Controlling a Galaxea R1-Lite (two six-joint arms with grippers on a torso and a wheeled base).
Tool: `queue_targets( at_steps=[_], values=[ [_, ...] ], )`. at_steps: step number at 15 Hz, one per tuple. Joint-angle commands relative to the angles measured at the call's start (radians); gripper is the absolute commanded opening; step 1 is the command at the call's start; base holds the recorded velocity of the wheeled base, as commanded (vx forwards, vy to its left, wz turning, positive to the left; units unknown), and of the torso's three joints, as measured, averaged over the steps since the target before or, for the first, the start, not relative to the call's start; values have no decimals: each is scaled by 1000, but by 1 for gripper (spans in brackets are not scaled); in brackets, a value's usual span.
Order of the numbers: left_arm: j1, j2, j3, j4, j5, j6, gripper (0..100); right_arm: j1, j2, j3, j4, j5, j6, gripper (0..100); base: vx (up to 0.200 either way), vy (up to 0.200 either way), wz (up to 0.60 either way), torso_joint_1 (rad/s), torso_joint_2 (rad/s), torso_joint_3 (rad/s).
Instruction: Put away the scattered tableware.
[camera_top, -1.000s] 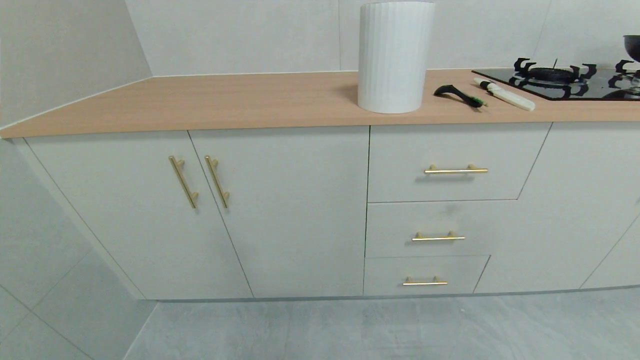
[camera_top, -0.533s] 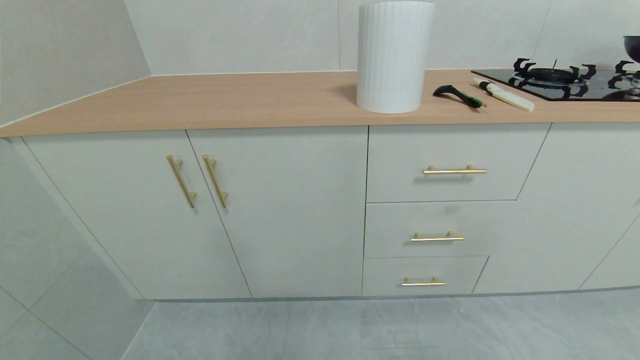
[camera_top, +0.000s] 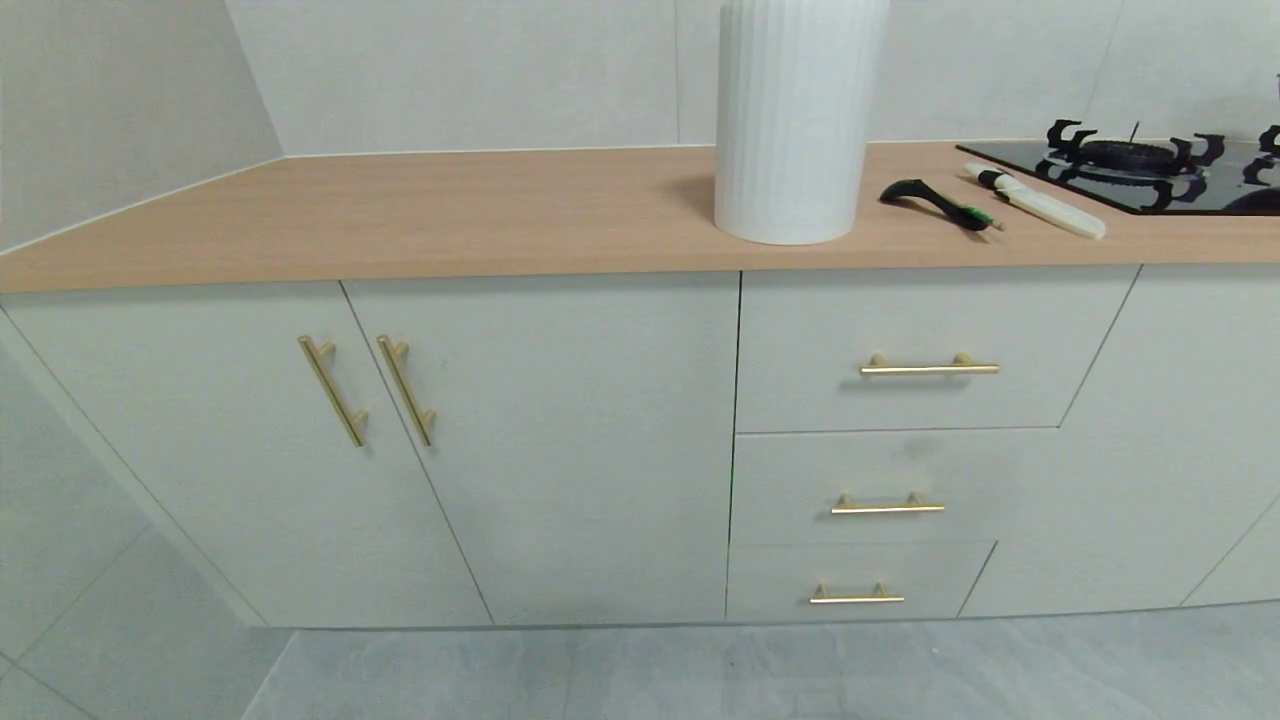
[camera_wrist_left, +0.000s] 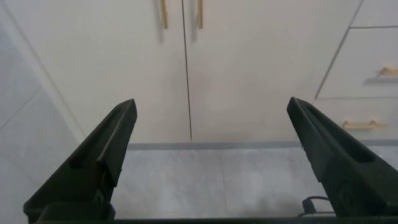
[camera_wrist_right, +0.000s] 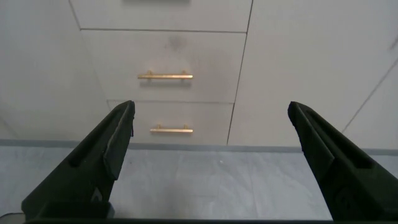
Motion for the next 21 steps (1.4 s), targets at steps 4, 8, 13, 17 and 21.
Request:
queue_targets(
  at_steps=[4,8,13,17,21],
  values=[
    [1,0,0,-1,-1,0,100,0,1,1,0,1,0,100,100,0,0,1,1,-1],
    [1,0,0,-1,1,2,100,0,1,0,0,1,-2,100,0,0,0,0,0,0],
    [1,0,0,-1,-1,2,100,0,1,0,0,4,-2,100,0,0,0,0,0,0],
    [1,0,0,-1,-1,2,100,2,1,-3,-8,1,-3,100,0,0,0,0,0,0],
    [1,0,0,-1,-1,2,100,19,145,-137,0,64,17,100,0,0,0,0,0,0]
  ],
)
